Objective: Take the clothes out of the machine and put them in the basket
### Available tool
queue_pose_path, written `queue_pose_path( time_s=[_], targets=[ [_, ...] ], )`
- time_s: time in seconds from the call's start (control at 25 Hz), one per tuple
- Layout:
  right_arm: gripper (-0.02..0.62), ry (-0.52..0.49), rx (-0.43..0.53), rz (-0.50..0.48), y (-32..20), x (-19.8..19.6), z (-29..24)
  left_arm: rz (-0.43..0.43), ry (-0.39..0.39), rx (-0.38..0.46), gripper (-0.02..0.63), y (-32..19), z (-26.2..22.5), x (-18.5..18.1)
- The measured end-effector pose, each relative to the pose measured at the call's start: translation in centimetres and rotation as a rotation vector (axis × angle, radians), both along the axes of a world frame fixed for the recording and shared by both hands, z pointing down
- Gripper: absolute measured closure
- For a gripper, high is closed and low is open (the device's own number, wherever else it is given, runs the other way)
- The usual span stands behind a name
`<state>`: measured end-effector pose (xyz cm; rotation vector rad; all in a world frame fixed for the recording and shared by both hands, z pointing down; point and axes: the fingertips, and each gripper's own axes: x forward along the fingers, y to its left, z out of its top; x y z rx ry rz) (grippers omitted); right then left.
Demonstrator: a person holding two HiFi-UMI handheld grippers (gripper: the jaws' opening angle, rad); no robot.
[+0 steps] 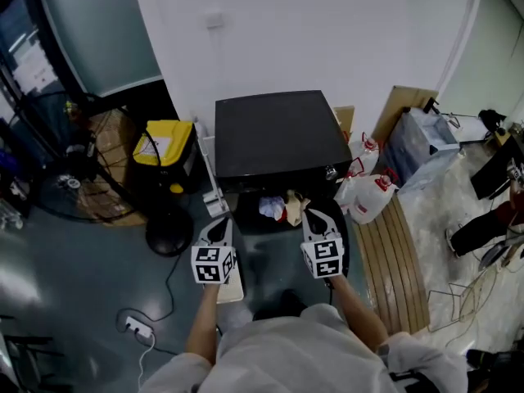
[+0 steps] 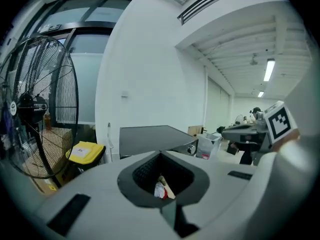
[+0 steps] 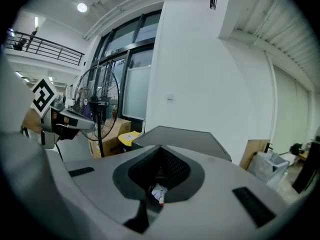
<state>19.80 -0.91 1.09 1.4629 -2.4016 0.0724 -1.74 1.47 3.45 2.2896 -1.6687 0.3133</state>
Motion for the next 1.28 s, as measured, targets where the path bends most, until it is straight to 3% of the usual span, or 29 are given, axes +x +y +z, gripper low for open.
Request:
queue_pose_path(
  time_s=[0.6, 1.28],
  targets=[
    [0.571, 0.059, -0.090, -0.183, -4.0, -0.8, 4.4, -0.153, 0.009, -0.075, 0.588, -1.1, 3.6, 0.5],
    [0.571, 0.100, -0.221, -0.279, -6.7, -1.9, 15.3, -0.267, 0.013, -0.189, 0.588, -0.1, 12.2, 0.2]
  ],
)
